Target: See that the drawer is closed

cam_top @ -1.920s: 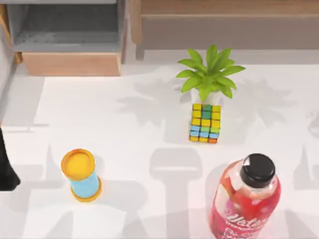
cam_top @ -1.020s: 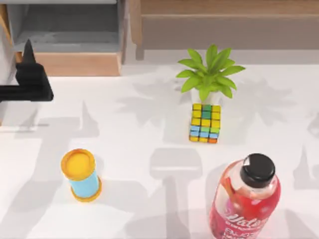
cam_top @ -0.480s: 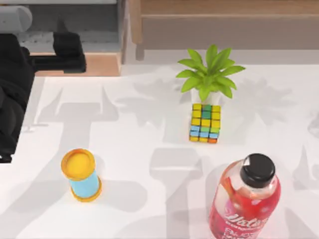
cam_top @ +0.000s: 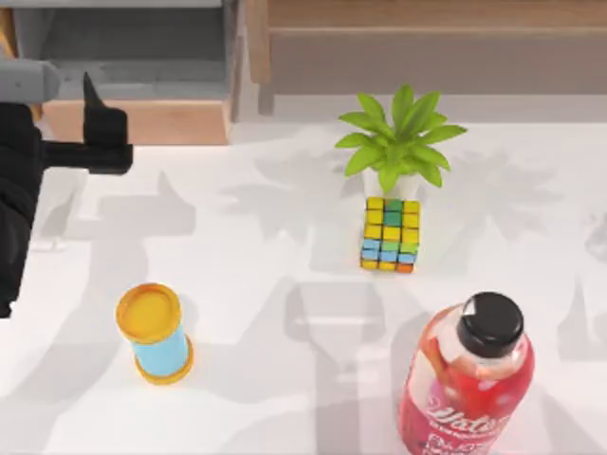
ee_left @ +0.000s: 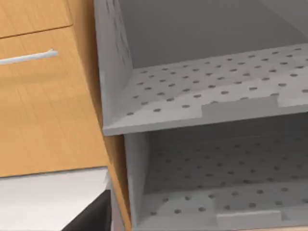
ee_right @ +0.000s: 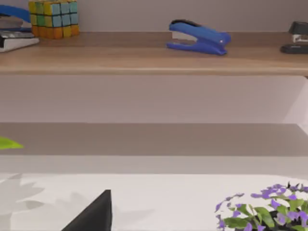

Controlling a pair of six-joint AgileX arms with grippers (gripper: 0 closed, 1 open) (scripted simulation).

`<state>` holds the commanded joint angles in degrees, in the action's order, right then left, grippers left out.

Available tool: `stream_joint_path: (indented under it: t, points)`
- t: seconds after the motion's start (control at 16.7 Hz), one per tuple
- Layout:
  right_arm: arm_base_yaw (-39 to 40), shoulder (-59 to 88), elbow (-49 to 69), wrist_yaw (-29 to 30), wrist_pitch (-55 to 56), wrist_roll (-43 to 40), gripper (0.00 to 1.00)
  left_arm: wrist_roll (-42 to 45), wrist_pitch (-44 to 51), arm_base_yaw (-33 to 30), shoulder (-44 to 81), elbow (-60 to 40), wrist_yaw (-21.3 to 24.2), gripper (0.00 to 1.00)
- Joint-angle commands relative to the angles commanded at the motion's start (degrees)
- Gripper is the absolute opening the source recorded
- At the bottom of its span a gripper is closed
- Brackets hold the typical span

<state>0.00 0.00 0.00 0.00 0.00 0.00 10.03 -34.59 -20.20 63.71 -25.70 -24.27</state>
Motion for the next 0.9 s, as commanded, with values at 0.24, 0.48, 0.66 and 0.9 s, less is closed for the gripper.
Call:
stream_joint_path:
  t: [0.24,0.48,0.66,0.9]
  points:
    - [0.0,0.0,0.0,0.0,0.0,0.0,1.0,16.8,-14.6,15.3,9.9,7.3,11.3,1.0]
    - [0.0,0.0,0.0,0.0,0.0,0.0,1.0,38.0,-31.0,33.1,22.3,11.3,28.1,1.0]
    - [0.0,0.0,0.0,0.0,0.0,0.0,1.0,54.3,-41.7,45.2,31.9,10.6,41.9,1.0]
    - [0.0,0.0,0.0,0.0,0.0,0.0,1.0,71.9,-50.9,56.6,43.2,6.1,57.8,1.0]
